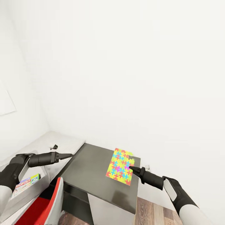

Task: Put all the toys in the child's room - the three board games (two on the bed and one on the table), the two jigsaw puzzles on the table, and the tennis ball on the table - inside the toy box on the table in the child's room.

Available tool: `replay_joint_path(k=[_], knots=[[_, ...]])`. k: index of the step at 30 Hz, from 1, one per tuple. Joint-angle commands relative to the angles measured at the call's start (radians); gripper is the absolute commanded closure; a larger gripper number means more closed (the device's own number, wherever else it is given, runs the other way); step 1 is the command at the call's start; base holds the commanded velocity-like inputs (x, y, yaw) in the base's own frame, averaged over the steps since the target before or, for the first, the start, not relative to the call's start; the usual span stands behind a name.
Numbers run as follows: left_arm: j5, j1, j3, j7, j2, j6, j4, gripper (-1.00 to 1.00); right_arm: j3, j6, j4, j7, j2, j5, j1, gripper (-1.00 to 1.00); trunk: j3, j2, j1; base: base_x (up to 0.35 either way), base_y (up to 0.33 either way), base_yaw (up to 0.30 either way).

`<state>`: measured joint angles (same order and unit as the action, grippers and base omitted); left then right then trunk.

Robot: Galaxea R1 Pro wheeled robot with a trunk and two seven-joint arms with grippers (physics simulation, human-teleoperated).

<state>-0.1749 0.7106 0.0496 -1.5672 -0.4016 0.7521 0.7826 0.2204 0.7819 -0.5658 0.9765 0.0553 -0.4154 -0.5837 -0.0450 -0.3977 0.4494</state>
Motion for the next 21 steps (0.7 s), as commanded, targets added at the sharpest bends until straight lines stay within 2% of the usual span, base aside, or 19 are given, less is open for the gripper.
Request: replay_joint_path(k=[1,21], knots=[[0.000,0.001,-0.001,-0.004,0.000,0.011,0.000,-1.00,0.002,0.005,0.000,0.002,0.000,-0.001,-0.001,1.00,-0.002,-0.002,0.001,0.000,0.000,0.291],[0.001,0.001,-0.001,-0.004,-0.001,0.010,0.000,-1.00,0.002,0.004,0.000,0.004,0.001,-0.004,-0.001,1.00,-0.002,-0.002,0.001,0.000,0.000,0.292]])
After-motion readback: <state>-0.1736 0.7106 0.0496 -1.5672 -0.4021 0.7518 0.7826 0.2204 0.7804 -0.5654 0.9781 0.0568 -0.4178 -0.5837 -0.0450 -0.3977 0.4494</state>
